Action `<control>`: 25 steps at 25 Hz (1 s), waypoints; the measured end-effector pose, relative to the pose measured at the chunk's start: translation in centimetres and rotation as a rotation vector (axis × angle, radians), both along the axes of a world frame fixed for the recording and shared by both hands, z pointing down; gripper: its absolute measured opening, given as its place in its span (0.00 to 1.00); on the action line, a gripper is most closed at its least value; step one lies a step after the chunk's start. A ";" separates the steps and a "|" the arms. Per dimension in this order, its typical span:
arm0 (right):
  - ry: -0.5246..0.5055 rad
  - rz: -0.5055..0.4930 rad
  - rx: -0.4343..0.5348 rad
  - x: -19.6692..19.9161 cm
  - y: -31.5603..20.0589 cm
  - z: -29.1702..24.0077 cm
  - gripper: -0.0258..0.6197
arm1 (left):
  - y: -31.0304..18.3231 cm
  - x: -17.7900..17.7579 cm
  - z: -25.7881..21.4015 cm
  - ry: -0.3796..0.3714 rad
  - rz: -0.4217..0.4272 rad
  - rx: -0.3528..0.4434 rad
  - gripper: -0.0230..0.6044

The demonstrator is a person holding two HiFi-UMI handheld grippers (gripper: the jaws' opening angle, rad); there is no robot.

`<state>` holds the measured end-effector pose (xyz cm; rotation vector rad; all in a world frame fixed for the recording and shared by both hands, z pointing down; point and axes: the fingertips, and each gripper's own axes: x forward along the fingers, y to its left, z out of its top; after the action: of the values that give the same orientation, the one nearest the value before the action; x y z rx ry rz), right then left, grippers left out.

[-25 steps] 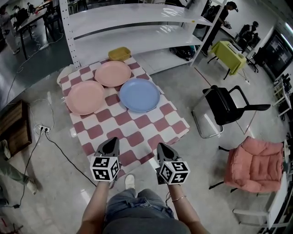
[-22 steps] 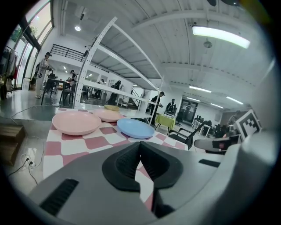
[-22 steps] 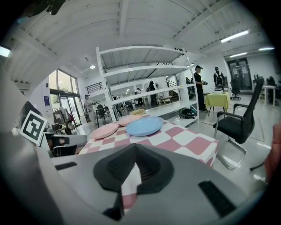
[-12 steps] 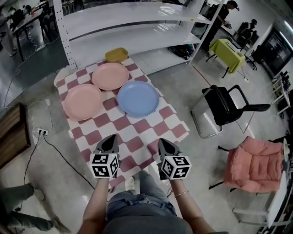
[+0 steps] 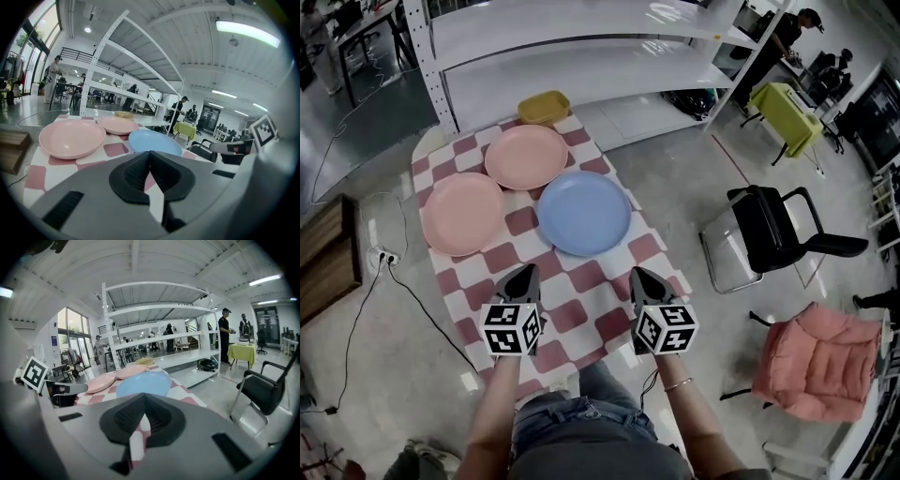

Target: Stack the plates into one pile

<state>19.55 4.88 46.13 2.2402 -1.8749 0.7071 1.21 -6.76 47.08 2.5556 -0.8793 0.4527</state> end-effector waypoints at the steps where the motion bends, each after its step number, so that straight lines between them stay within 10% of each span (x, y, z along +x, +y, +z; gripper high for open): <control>1: 0.000 -0.009 -0.005 0.6 -0.6 0.2 0.06 | -0.5 0.4 0.1 -0.003 -0.008 -0.002 0.06; 25: 0.065 -0.204 -0.065 9.5 -13.9 3.7 0.06 | -9.5 6.7 4.5 -0.084 -0.236 -0.072 0.06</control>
<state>29.08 -9.00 49.85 1.9727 -1.9814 0.6442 7.92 -16.28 51.60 2.3452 -1.1567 0.5112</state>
